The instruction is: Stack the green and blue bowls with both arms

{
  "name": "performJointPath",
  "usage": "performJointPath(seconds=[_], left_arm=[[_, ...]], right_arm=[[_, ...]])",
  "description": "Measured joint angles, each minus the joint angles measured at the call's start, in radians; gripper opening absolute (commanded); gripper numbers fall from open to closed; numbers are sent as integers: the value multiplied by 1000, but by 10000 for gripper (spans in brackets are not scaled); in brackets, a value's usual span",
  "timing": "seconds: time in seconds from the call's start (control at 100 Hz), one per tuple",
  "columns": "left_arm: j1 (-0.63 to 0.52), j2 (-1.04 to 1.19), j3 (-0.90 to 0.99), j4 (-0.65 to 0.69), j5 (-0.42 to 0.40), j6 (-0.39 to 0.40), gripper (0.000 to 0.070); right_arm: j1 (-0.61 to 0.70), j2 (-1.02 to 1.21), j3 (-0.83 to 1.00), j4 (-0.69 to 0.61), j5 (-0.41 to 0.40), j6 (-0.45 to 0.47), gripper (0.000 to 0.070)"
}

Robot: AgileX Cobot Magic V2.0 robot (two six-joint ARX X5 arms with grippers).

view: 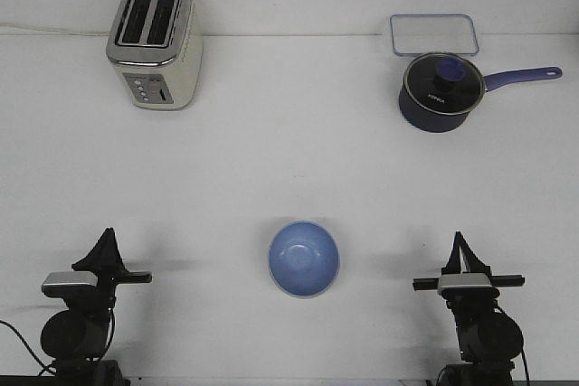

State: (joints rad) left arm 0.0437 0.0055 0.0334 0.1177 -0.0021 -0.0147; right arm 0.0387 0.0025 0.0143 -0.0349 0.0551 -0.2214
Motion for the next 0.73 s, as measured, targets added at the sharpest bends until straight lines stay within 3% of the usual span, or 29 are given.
performJointPath(seconds=[0.44,0.73], left_arm=[[0,0,0,1,0,0,15],[0,0,0,1,0,0,15]], right_arm=[[0,0,0,144,-2,-10,0],[0,0,0,152,-2,-10,0]])
